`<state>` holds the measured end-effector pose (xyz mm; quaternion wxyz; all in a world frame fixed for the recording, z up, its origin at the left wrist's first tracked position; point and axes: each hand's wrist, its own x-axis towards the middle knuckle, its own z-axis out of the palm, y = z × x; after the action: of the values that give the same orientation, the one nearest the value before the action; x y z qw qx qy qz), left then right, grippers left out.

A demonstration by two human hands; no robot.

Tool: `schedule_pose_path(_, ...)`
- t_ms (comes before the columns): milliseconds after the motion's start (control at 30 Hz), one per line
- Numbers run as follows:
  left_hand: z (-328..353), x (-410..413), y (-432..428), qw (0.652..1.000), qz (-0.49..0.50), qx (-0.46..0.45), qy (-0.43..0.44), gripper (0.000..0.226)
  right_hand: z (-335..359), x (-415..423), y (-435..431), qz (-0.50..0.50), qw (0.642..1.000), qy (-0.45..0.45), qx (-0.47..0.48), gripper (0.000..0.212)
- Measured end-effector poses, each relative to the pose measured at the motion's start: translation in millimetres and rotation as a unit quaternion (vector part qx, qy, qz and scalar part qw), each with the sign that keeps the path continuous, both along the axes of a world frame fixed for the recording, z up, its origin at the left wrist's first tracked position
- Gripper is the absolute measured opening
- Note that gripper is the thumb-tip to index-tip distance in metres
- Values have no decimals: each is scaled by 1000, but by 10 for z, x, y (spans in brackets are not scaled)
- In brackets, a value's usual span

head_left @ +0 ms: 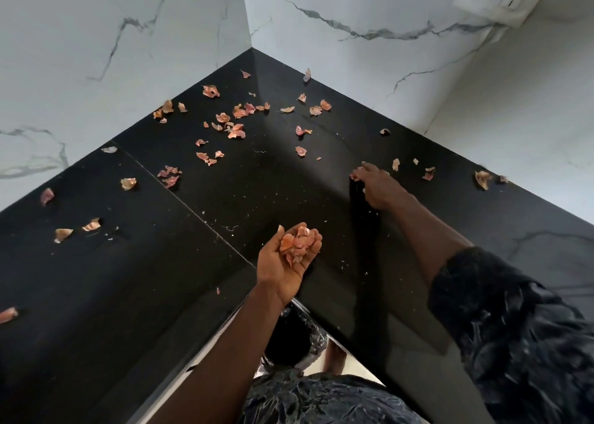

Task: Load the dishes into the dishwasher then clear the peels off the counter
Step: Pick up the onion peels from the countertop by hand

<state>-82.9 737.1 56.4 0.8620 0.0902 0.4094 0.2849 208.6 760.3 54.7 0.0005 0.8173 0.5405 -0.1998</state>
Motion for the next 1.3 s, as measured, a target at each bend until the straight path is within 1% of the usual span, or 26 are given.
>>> schedule_pose_path(67,3,-27,10,1000,3,4,1,50,-62,-11,-5,5,1000,-21,8,60)
schedule_pose_path(100,17,-32,18,1000,5,6,4,50,-89,-3,-18,-6,999,-23,30,55)
schedule_pose_path(200,15,-28,55,1000,2,9,9,50,-88,31,-113,-73,991,-28,109,27)
schedule_pose_path(233,36,-16,62,1000,1,7,13,50,-75,47,-157,-98,986,-28,136,21)
schedule_pose_path(300,28,17,78,1000,-5,5,12,50,-1,31,-267,-145,972,-5,185,22)
schedule_pose_path(400,40,91,97,1000,-16,8,9,49,185,-120,-452,-189,949,77,241,20)
schedule_pose_path(433,32,117,98,1000,-21,7,6,49,238,-195,-514,-189,945,94,250,19)
schedule_pose_path(500,22,162,100,999,-41,8,9,49,337,-410,-603,-158,946,114,258,18)
schedule_pose_path(633,-38,269,86,998,-63,11,22,49,573,-1058,-716,-61,945,142,287,19)
schedule_pose_path(700,-49,285,62,995,-86,28,37,45,657,-1363,-744,-2,957,119,265,23)
schedule_pose_path(767,-110,289,64,992,-99,54,48,40,697,-1584,-770,57,972,73,216,25)
schedule_pose_path(800,-100,291,56,992,-98,66,53,39,703,-1651,-789,75,975,68,199,24)
schedule_pose_path(900,-158,313,72,992,-83,95,13,39,719,-1728,-827,86,968,119,202,24)
schedule_pose_path(967,-144,278,87,993,-85,64,42,43,745,-1667,-811,79,959,162,218,20)
schedule_pose_path(1033,-102,236,89,996,-75,39,28,47,717,-1466,-757,44,949,186,252,17)
schedule_pose_path(1100,-66,204,107,997,-67,21,12,44,567,-1100,-656,-30,945,150,288,17)
schedule_pose_path(1133,-33,181,117,998,-56,15,11,45,480,-879,-607,-81,948,118,283,21)
schedule_pose_path(1167,-3,174,125,999,-50,11,13,46,381,-668,-557,-135,955,87,250,29)
schedule_pose_path(1200,-1,165,133,999,-49,10,9,46,280,-477,-522,-179,962,62,198,39)
schedule_pose_path(1233,15,154,128,999,-49,8,3,46,178,-322,-499,-203,968,47,140,46)
schedule_pose_path(1267,35,132,125,999,-50,12,2,46,98,-229,-489,-205,974,36,91,47)
schedule_pose_path(1300,40,122,124,999,-49,11,0,46,23,-174,-485,-190,980,26,62,45)
